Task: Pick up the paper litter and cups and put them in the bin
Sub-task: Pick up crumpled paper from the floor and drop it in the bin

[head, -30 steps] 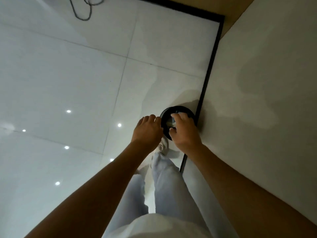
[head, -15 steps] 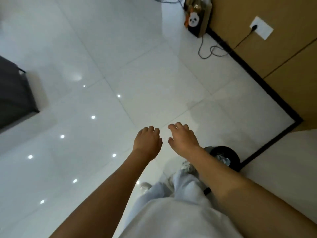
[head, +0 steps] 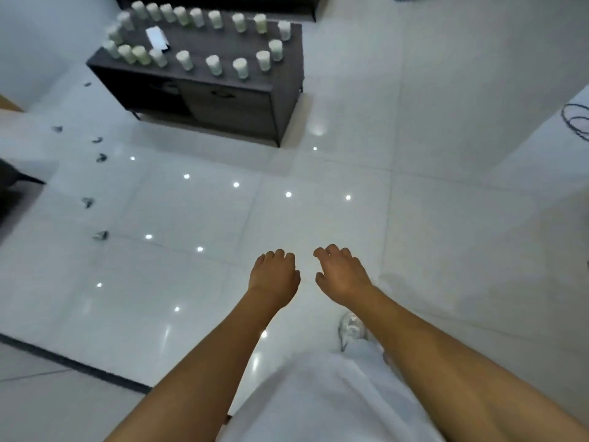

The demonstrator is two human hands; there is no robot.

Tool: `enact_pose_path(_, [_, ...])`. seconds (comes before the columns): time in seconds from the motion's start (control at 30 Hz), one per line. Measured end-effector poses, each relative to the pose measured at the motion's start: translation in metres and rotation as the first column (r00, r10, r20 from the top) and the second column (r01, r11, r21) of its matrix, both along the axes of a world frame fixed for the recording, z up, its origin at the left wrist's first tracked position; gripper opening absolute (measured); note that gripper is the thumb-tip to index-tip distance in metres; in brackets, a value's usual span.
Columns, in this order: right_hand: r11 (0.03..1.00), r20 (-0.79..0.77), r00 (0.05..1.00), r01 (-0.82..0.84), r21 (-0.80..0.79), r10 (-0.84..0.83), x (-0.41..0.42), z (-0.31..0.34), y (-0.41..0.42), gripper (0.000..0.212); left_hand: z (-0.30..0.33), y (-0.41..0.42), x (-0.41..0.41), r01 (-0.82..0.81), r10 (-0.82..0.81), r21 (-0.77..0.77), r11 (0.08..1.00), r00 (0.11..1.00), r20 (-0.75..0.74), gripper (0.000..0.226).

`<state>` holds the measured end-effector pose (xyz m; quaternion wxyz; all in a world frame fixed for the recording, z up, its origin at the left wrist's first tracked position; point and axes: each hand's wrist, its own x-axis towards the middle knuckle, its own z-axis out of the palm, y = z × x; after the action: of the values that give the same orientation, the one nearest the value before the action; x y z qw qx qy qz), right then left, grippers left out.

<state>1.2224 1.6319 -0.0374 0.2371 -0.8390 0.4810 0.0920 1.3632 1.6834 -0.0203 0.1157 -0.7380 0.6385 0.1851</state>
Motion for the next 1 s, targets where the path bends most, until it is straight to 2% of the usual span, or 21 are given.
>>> enact_pose_path(0.17, [0.969, -0.031, 0.969, -0.245, 0.032, 0.246, 0.106, -0.002, -0.019, 0.043, -0.002, 0.012, 0.090, -0.229, 0.229, 0.025, 0.973, 0.973, -0.018, 0.036])
enact_pose_path(0.3, [0.928, -0.036, 0.927, -0.371, 0.039, 0.373, 0.191, -0.007, -0.051, 0.045, -0.008, -0.002, 0.165, -0.368, 0.370, 0.034, 0.929, 0.929, -0.033, 0.036])
enact_pose_path(0.6, [0.809, -0.046, 0.808, -0.586, 0.045, 0.588, 0.391, 0.001, -0.131, 0.043, 0.005, -0.040, 0.338, -0.667, 0.667, 0.014, 0.745, 0.743, -0.054, 0.038])
enact_pose_path(0.83, [0.675, -0.048, 0.674, -0.735, 0.054, 0.737, 0.546, 0.000, -0.131, 0.042, 0.000, -0.026, 0.467, -0.808, 0.807, 0.026, 0.589, 0.585, -0.084, 0.039])
enact_pose_path(1.0, [0.631, -0.060, 0.628, -0.771, 0.089, 0.776, 0.674, -0.012, -0.116, 0.042, -0.012, -0.007, 0.585, -0.845, 0.843, 0.030, 0.534, 0.529, -0.093, 0.040])
